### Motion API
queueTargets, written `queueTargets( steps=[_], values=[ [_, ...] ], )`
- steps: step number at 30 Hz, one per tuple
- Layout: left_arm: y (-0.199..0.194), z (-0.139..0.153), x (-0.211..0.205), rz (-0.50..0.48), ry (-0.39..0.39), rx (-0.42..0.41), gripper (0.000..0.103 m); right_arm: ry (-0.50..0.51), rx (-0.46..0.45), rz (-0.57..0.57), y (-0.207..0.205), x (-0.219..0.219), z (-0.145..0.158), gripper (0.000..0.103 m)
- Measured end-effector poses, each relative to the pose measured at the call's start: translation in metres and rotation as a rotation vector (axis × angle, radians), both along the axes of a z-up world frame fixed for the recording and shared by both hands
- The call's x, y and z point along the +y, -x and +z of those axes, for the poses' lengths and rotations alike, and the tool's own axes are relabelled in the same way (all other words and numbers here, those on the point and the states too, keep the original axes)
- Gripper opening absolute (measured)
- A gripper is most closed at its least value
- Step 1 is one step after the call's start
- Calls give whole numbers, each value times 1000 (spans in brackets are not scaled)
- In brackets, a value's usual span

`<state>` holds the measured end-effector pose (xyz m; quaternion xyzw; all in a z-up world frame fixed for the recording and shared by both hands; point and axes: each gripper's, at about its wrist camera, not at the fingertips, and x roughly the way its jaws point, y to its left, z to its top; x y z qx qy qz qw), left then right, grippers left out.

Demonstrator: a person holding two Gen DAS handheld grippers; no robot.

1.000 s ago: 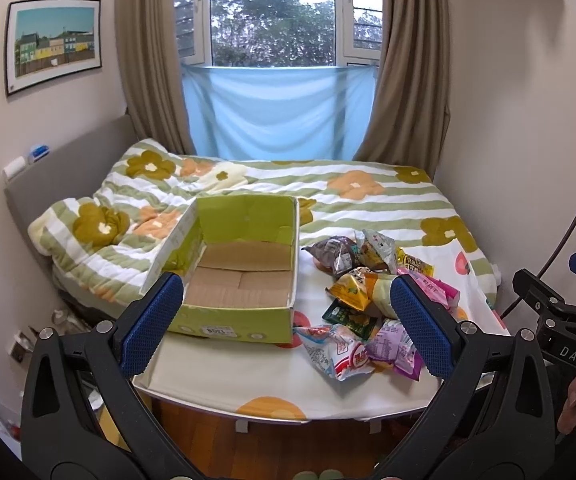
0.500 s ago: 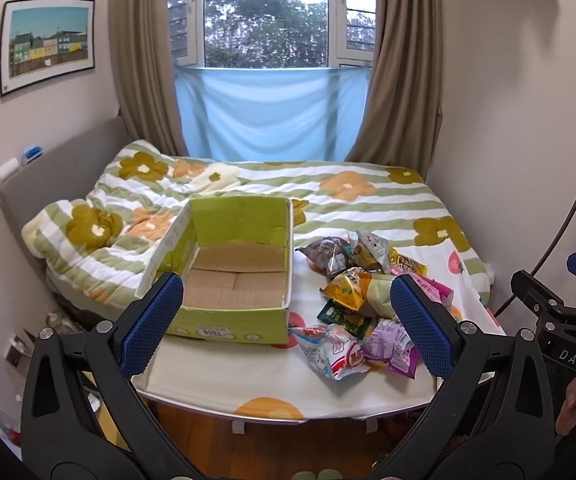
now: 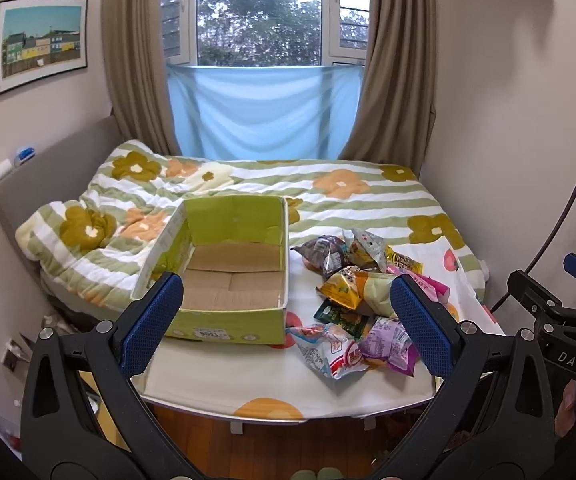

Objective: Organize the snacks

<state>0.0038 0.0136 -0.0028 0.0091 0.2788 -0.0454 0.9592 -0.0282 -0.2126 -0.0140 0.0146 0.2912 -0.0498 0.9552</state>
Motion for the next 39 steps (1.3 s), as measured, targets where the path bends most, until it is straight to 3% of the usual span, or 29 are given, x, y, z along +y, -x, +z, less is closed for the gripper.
queueTargets(
  steps=[35, 39],
  values=[
    [-9, -4, -2, -26, -1, 21, 103, -10, 1, 4, -3, 3, 3, 103],
    [-19, -15, 1, -41, 13, 71, 103, -12, -16, 1, -2, 1, 1, 103]
  ],
)
